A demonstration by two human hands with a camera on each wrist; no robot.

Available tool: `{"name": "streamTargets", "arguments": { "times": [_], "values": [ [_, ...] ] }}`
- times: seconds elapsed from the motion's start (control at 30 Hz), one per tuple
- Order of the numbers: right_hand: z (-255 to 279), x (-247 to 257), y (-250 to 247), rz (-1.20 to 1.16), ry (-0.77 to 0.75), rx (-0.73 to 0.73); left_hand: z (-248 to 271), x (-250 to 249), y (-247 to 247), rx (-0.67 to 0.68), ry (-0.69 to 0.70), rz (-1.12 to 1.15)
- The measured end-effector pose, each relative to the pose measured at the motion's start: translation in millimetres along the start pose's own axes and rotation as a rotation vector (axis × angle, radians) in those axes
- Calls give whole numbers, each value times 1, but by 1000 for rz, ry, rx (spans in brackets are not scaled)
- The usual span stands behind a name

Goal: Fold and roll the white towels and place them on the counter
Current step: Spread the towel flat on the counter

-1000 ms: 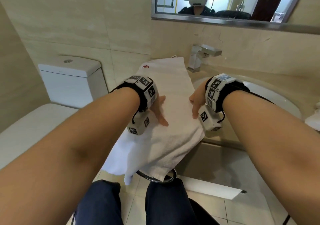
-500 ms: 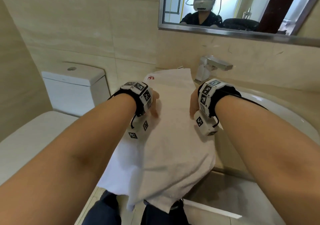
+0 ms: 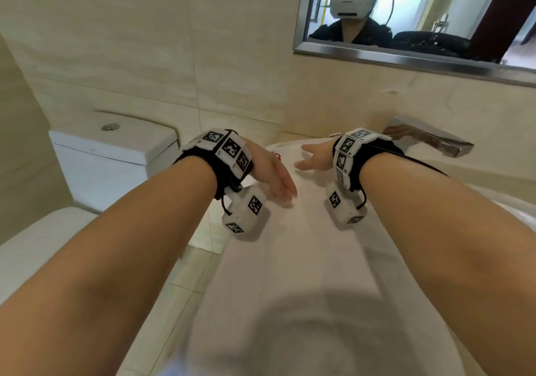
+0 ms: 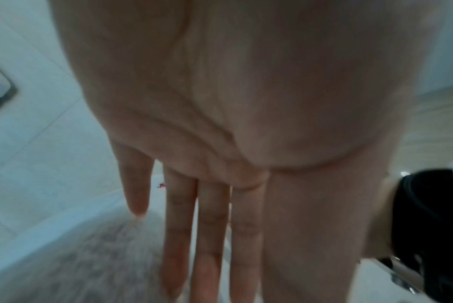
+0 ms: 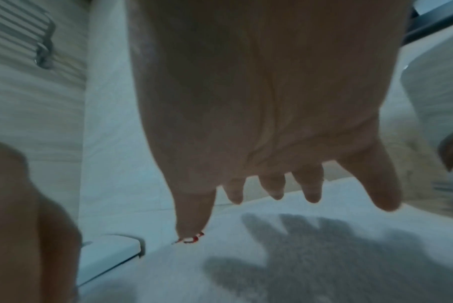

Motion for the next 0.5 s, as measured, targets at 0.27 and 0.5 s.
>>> {"name": "streamTargets", "arguments": {
  "times": [0.27, 0.5],
  "values": [
    [-50, -8, 24, -49, 56, 3, -59, 61, -36, -335, -111, 349],
    [-57, -8, 30, -227, 168, -57, -95, 57, -51, -275, -128, 553]
  ]
}}
Point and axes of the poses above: each hand's wrist, its own z-axis away from the middle knuckle, its own y-axis out of the palm, x = y × z, the point moved 7 cm from there along -z, towards the middle knuckle, and after that the axes turned 1 degree about z, right-handed, at the moved point
